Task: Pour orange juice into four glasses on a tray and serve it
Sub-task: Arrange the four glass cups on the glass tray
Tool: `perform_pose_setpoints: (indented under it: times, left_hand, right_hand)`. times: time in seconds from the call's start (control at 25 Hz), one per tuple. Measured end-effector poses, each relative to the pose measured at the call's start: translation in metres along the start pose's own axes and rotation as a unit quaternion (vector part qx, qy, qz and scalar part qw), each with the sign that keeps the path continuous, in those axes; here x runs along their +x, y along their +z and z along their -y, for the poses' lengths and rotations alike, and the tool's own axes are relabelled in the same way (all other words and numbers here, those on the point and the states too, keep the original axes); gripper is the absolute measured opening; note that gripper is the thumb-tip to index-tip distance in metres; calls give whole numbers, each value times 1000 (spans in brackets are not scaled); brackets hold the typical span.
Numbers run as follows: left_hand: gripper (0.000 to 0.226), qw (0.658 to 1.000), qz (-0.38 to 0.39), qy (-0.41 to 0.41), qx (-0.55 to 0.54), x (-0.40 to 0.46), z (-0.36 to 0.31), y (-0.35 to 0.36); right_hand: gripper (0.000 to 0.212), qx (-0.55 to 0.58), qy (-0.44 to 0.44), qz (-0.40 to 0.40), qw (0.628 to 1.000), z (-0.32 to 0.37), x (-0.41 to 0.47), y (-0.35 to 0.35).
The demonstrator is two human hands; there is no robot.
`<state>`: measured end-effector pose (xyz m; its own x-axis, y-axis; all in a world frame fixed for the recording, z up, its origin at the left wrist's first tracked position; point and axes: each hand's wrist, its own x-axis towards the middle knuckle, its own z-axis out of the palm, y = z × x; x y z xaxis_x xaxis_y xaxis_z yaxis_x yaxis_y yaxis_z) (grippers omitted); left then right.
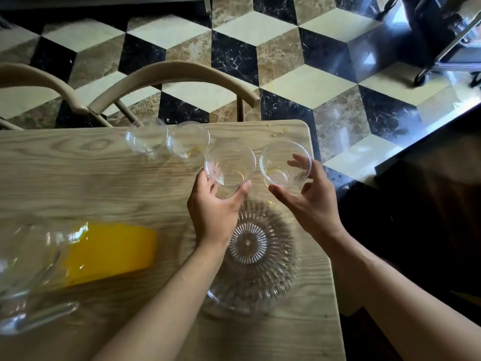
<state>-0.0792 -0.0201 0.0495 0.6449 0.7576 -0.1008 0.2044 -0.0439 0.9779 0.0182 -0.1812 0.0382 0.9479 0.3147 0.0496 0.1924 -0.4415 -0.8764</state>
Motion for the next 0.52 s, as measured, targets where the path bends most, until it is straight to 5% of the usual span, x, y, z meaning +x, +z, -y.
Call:
perform_pose_setpoints:
  times: [0.52]
  left_hand:
    - [74,995,85,-30,50,-42,33,-67]
  right_hand:
    - [80,-57,-5,84,995,-10,-72,9]
